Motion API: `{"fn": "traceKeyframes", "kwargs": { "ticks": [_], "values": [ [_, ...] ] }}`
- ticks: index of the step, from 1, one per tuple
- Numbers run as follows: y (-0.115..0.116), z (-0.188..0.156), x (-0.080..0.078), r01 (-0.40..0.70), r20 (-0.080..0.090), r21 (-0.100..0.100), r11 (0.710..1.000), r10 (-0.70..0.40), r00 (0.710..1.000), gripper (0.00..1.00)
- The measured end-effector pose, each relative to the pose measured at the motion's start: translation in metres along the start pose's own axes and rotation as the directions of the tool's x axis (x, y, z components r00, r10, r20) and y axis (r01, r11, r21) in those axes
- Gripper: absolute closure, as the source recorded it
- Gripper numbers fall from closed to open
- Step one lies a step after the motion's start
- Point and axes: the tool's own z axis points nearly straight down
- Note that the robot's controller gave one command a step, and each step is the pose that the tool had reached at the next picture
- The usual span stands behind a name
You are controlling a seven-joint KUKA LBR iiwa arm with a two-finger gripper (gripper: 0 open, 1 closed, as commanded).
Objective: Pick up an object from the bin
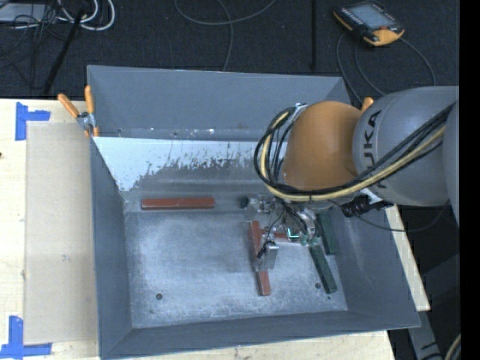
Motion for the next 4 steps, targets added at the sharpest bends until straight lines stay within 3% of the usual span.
{"fn": "traceKeyframes", "kwargs": {
  "ticks": [1, 2, 3, 4],
  "values": [
    [0.000, -0.002, 0.000, 0.000, 0.003, 0.000, 1.000, 0.000, 1.000, 0.00],
    [-0.009, 0.044, 0.001, -0.045, 0.016, -0.002, 0.999, 0.045, 0.999, 0.00],
    [-0.015, 0.066, -0.023, -0.095, 0.011, -0.002, 0.995, 0.095, 0.995, 0.00],
    [-0.052, 0.067, -0.031, -0.099, 0.012, -0.002, 0.995, 0.099, 0.995, 0.00]
  ]
}}
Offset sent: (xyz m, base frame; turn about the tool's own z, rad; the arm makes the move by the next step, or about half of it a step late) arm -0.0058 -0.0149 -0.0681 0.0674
